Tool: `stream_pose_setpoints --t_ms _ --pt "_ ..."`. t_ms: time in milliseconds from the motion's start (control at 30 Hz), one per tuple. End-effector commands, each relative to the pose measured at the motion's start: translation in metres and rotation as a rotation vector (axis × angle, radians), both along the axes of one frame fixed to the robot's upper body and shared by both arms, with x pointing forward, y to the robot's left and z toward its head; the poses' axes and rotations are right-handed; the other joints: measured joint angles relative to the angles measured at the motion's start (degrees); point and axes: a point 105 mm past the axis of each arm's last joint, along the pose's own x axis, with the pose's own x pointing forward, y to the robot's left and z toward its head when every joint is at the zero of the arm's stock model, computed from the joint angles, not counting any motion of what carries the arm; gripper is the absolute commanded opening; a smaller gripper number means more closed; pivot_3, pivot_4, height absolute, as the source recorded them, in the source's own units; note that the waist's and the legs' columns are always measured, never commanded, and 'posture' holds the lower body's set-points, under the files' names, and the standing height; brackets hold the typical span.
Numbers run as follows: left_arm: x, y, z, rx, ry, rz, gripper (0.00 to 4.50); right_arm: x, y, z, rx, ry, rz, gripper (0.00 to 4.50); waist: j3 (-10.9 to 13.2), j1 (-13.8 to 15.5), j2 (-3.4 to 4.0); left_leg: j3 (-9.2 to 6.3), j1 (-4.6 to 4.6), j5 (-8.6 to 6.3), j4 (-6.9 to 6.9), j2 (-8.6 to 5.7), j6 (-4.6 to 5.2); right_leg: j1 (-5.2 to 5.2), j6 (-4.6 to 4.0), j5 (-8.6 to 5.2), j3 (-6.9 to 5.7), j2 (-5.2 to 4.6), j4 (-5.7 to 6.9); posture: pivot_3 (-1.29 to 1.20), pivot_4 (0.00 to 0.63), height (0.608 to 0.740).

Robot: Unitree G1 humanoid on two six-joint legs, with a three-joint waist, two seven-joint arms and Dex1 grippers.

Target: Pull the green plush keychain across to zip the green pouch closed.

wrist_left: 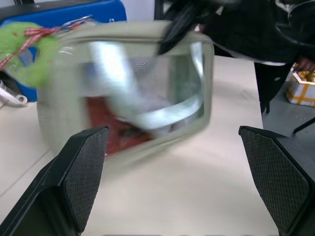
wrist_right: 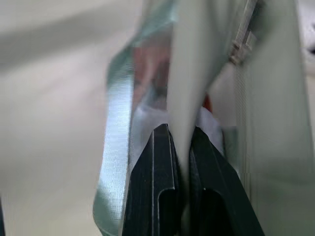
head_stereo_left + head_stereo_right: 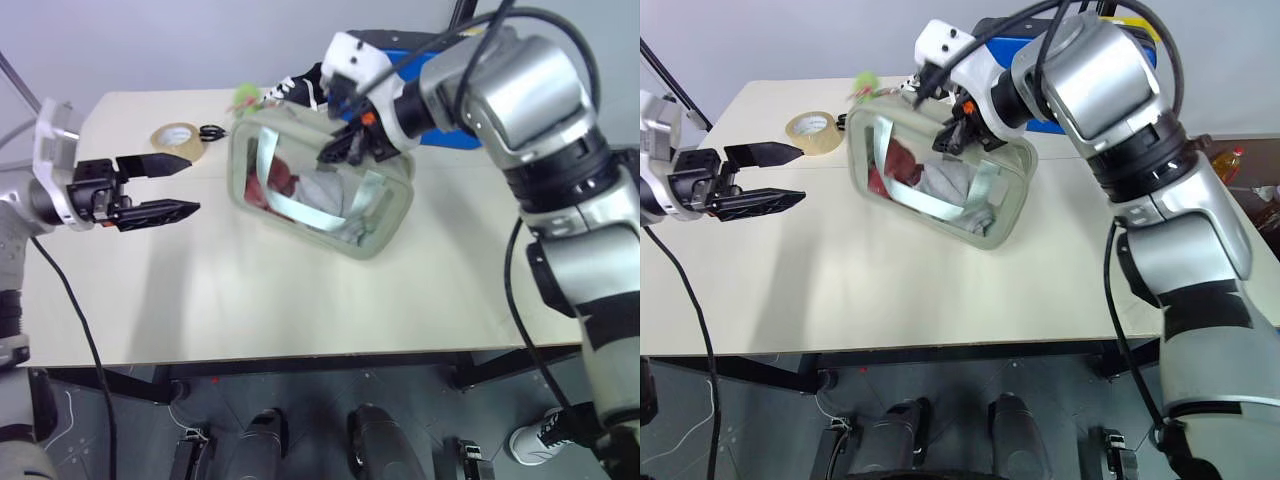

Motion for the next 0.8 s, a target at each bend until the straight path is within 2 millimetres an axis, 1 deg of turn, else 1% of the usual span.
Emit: stream_pose_setpoints --t_ms 33,100,200,300,400,600,667,800 --pt "-0.003 -0.001 0.011 0.003 -0.048 -0.014 4.5 -0.021 0.004 0.005 -0.076 -0.126 0.161 0.04 0.0 0.01 0.0 0.0 0.0 0.0 0.01 0.0 0.0 -0.01 -0.02 0.01 0.0 0.0 0.03 0.0 0.15 0.695" --pt "-0.003 -0.002 0.011 0.004 -0.048 -0.018 4.5 -0.03 0.003 -0.01 -0.166 -0.187 0.235 0.04 0.0 0.16 0.0 -0.03 0.0 0.0 0.02 0.03 0.0 -0.01 -0.03 0.01 -0.01 0.02 0.04 0.0 0.15 0.695" --pt "-0.002 -0.002 0.011 0.006 -0.047 -0.021 4.5 -0.036 0.001 -0.032 -0.254 -0.252 0.295 0.04 0.0 0.13 0.0 -0.03 0.0 0.0 0.02 0.03 -0.01 0.0 -0.02 0.01 -0.02 0.0 0.02 0.0 0.15 0.695" --pt "-0.002 -0.003 0.011 0.01 -0.042 -0.024 4.5 -0.04 0.001 -0.043 -0.285 -0.297 0.334 0.04 0.0 0.17 -0.01 -0.03 0.0 0.0 0.03 0.03 -0.01 0.0 -0.02 0.01 -0.01 -0.01 0.03 0.0 0.15 0.695" --pt "-0.002 -0.003 0.01 0.014 -0.038 -0.026 4.5 -0.04 0.005 -0.04 -0.283 -0.348 0.352 0.04 -0.01 0.18 -0.01 -0.05 0.0 0.01 0.07 0.03 -0.02 0.02 -0.04 0.02 -0.02 -0.01 0.04 0.0 0.15 0.695" --pt "-0.002 -0.003 0.011 0.019 -0.036 -0.032 4.5 -0.029 0.0 -0.028 -0.301 -0.441 0.335 0.04 -0.01 0.21 -0.01 -0.07 0.0 0.03 0.09 0.03 -0.04 0.04 -0.04 0.02 -0.02 -0.01 0.05 0.0 0.15 0.695" --pt "-0.002 -0.004 0.012 0.02 -0.034 -0.033 4.5 -0.031 0.002 -0.029 -0.295 -0.439 0.339 0.04 -0.01 0.21 -0.01 -0.07 0.0 0.03 0.08 0.03 -0.05 0.04 -0.04 0.02 -0.02 -0.01 0.05 0.0 0.15 0.695" --pt "-0.003 -0.003 0.011 0.023 -0.031 -0.034 4.5 -0.036 0.005 -0.037 -0.285 -0.409 0.345 0.04 -0.01 0.17 -0.01 -0.08 0.0 0.03 0.07 0.04 -0.04 0.04 -0.04 0.02 -0.02 -0.01 0.04 0.0 0.15 0.695"
